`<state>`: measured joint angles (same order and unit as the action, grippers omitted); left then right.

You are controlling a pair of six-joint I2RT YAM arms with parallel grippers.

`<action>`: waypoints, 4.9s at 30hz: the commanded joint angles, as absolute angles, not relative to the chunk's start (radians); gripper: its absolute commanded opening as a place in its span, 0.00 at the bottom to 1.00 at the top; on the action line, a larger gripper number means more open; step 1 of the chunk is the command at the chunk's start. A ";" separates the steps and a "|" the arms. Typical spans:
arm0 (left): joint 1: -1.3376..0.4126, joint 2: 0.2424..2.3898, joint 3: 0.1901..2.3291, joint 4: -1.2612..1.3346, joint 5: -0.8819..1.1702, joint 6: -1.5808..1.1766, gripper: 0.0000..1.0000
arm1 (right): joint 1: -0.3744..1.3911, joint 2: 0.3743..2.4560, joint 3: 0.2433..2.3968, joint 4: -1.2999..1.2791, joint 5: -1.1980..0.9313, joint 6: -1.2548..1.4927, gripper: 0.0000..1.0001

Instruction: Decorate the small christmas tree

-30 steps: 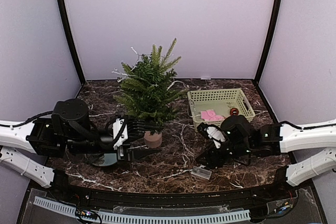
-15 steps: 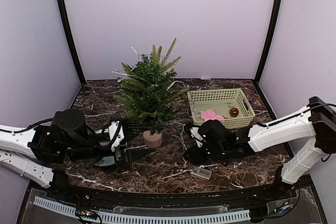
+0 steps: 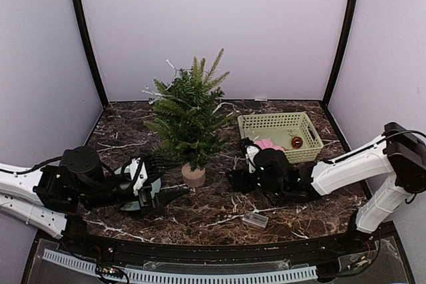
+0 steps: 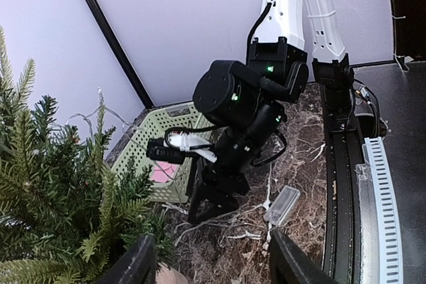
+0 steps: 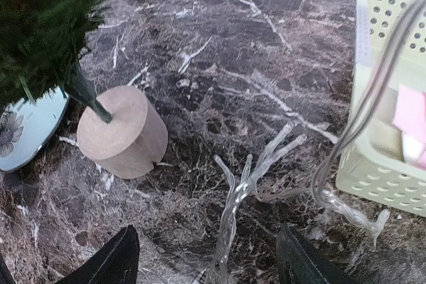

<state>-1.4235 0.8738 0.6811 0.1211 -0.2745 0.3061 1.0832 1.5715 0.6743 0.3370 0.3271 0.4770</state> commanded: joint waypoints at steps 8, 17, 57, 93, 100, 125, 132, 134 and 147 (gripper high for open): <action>-1.431 0.811 0.603 0.202 -0.349 0.321 0.62 | 1.073 1.556 0.643 0.592 0.477 0.471 0.53; -1.473 0.819 0.529 0.260 -0.400 0.369 0.62 | 1.048 1.597 0.619 0.642 0.477 0.510 0.41; -1.508 0.979 0.434 0.421 -0.361 0.414 0.63 | 1.011 1.538 0.634 0.775 0.275 0.486 0.00; -1.486 1.865 0.616 1.358 -0.676 0.179 0.52 | 1.092 1.081 0.649 0.555 0.059 0.337 0.00; -1.451 1.928 0.617 1.364 -0.637 0.090 0.49 | 1.094 1.068 0.652 0.557 0.047 0.333 0.00; -1.355 2.109 0.768 1.344 -0.602 0.022 0.44 | 1.098 1.038 0.654 0.573 0.004 0.342 0.00; -1.342 2.133 0.800 1.349 -0.591 0.016 0.36 | 1.098 1.034 0.652 0.581 0.003 0.350 0.00; -1.341 2.136 0.808 1.350 -0.583 0.023 0.33 | 1.098 1.032 0.653 0.583 0.004 0.350 0.00; -1.455 1.891 0.566 1.379 -0.687 0.098 0.00 | 1.098 1.000 0.639 0.588 0.041 0.345 0.00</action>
<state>-1.3952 2.0350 0.6388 1.3369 -0.6067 0.0494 1.0866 1.0275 0.6407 0.5308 0.0204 0.3420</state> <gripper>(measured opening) 0.017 0.017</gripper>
